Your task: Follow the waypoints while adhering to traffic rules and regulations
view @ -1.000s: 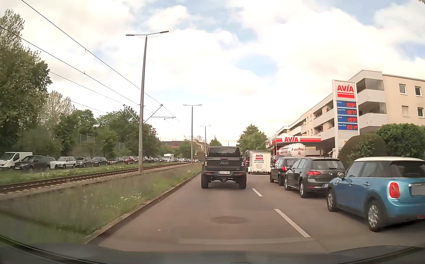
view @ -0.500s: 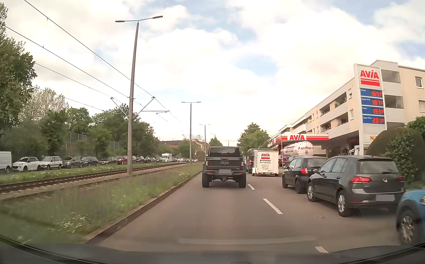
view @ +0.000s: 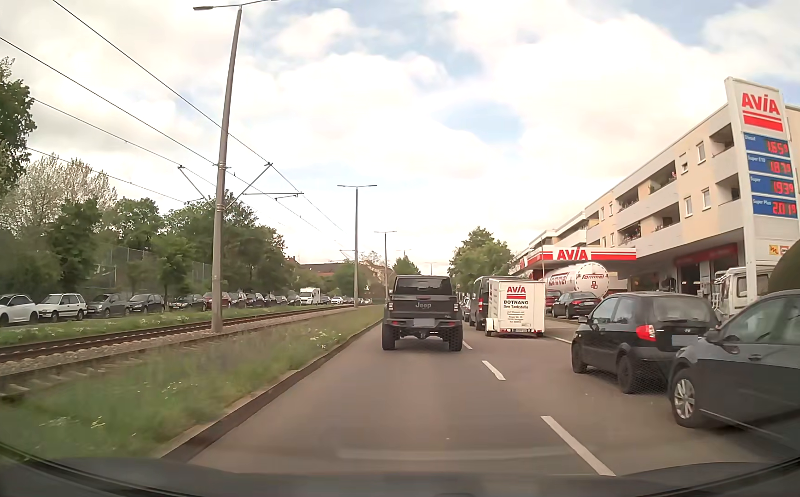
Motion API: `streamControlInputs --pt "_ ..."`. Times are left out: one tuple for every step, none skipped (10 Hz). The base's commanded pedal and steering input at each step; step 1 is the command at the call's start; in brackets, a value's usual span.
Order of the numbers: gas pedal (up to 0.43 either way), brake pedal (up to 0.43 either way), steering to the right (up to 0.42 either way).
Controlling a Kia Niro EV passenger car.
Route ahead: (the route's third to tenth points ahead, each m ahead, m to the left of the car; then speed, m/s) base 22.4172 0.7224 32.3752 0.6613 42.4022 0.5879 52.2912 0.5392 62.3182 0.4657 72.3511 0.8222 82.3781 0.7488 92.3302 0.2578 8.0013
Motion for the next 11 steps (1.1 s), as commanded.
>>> streamControlInputs --pt "0.169 0.0 -0.003" --pt "0.169 0.0 -0.002" --pt "0.169 0.0 0.0" --pt "0.169 0.0 0.0" --pt "0.177 0.0 0.0" --pt "0.177 0.0 0.0" --pt "0.177 0.0 0.0" --pt "0.177 0.0 0.0" --pt "0.177 0.0 0.0" --pt "0.177 0.0 -0.001" --pt "0.177 0.0 -0.001"
